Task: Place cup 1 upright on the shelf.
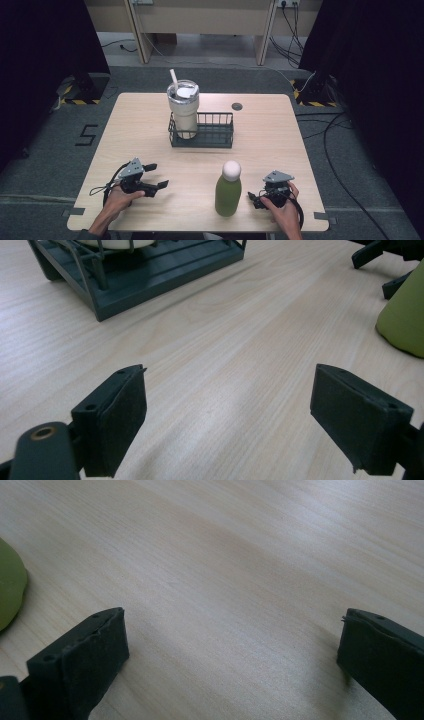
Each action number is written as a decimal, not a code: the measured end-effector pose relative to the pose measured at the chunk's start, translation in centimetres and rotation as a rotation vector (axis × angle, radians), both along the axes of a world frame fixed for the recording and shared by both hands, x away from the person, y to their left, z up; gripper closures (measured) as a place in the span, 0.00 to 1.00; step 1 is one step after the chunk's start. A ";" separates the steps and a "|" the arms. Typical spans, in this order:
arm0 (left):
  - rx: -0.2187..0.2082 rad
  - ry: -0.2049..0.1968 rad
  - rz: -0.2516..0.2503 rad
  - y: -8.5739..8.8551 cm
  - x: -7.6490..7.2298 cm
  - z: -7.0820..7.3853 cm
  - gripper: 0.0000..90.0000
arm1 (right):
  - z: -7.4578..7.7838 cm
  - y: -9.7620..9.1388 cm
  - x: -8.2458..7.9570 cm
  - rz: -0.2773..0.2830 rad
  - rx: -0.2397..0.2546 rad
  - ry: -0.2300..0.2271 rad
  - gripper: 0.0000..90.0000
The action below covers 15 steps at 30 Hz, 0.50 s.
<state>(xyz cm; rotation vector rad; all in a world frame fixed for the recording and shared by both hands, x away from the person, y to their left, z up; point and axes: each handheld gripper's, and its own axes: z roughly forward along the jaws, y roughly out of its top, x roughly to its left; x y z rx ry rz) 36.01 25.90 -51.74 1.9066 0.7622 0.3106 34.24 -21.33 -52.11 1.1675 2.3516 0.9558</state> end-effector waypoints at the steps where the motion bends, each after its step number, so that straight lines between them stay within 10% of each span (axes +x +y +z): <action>1: 0.009 0.001 0.000 0.0 -0.1 0.0 0.16 | 0.0 0.0 0.0 0.000 0.000 0.000 0.00; 15: 0.111 0.049 0.017 0.1 -1.1 -0.5 0.16 | 0.0 0.0 0.0 0.004 -0.003 0.000 0.00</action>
